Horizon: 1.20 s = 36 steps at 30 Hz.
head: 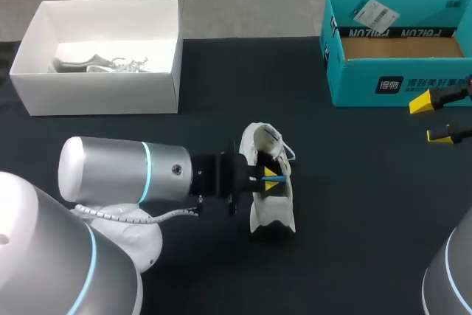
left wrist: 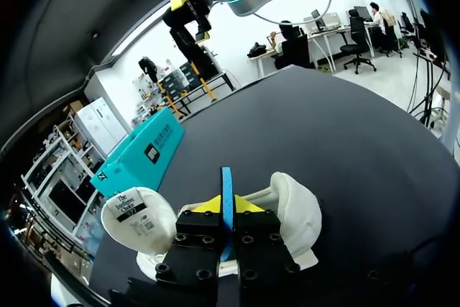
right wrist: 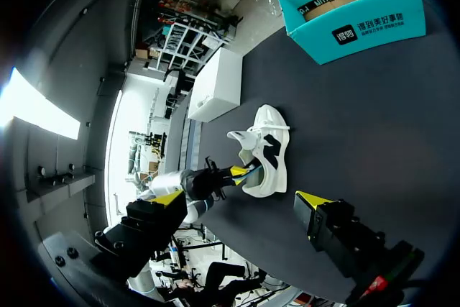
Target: Take the shoe out of the shoebox, open the shoe tongue, remove and reinsert the insole, then place the shoe into the shoebox
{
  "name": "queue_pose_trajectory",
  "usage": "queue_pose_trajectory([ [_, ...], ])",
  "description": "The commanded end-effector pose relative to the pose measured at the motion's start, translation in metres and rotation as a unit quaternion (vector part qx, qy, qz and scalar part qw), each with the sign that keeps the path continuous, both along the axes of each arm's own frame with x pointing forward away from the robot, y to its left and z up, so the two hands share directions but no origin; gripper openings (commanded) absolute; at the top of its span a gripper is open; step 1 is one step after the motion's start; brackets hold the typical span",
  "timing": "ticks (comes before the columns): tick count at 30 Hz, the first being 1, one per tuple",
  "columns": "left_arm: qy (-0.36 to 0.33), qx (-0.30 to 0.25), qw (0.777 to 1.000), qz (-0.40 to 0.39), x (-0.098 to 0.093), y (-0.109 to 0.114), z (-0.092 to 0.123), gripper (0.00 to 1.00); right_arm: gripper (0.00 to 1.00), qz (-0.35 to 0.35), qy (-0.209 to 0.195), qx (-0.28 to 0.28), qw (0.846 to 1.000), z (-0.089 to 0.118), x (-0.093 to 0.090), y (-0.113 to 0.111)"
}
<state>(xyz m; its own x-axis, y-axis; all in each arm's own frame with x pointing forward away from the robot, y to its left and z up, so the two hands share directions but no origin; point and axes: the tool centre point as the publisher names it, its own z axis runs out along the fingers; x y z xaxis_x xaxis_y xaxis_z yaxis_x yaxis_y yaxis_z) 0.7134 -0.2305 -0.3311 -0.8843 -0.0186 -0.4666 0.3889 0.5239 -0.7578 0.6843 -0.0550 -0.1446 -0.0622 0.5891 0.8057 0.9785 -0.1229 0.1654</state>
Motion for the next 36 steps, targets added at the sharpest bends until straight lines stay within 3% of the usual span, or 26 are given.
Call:
queue_pose_trajectory([
  [1,0.006,0.001,1.0,0.006,0.009,-0.017,-0.011,0.0,1.0,-0.001,0.0,-0.001,1.0,0.0,-0.001,0.0],
  [13,0.028,0.005,0.999,0.026,0.017,-0.012,-0.028,0.0,1.0,-0.001,0.0,-0.001,1.0,0.0,-0.001,0.0],
  [14,0.028,0.005,0.999,0.026,0.015,-0.012,-0.026,0.05,1.0,-0.001,0.0,-0.001,1.0,0.0,-0.001,0.0],
  [15,0.025,0.003,0.999,0.025,0.013,-0.011,-0.022,0.26,1.0,-0.001,0.0,-0.001,1.0,0.0,-0.001,0.0],
  [17,0.018,-0.001,1.0,0.022,0.007,-0.011,-0.014,0.59,1.0,-0.001,0.0,-0.001,1.0,0.0,-0.001,0.0],
  [19,0.012,-0.002,1.0,0.019,0.002,-0.009,-0.007,0.62,1.0,-0.001,0.0,-0.001,1.0,0.0,-0.001,0.0],
  [20,0.011,-0.001,1.0,0.018,0.0,-0.008,-0.004,0.59,1.0,-0.001,0.0,-0.001,1.0,0.0,-0.001,0.0],
  [21,0.01,0.001,1.0,0.017,-0.002,-0.006,-0.002,0.49,1.0,-0.001,0.0,-0.001,1.0,0.0,-0.001,0.0],
  [25,0.002,0.008,1.0,0.02,-0.005,0.001,0.003,0.36,1.0,-0.001,0.0,-0.001,1.0,0.0,-0.001,0.0],
  [27,0.003,0.009,1.0,0.024,-0.005,0.004,0.002,0.24,1.0,-0.001,0.0,-0.001,1.0,0.0,-0.001,0.0],
  [29,0.006,0.011,1.0,0.025,-0.005,0.005,-0.002,0.0,1.0,-0.001,0.0,-0.001,1.0,0.0,-0.001,0.0],
  [36,0.018,0.011,1.0,0.021,-0.002,-0.002,-0.015,0.0,1.0,-0.001,0.0,-0.001,1.0,0.0,-0.001,0.0],
])
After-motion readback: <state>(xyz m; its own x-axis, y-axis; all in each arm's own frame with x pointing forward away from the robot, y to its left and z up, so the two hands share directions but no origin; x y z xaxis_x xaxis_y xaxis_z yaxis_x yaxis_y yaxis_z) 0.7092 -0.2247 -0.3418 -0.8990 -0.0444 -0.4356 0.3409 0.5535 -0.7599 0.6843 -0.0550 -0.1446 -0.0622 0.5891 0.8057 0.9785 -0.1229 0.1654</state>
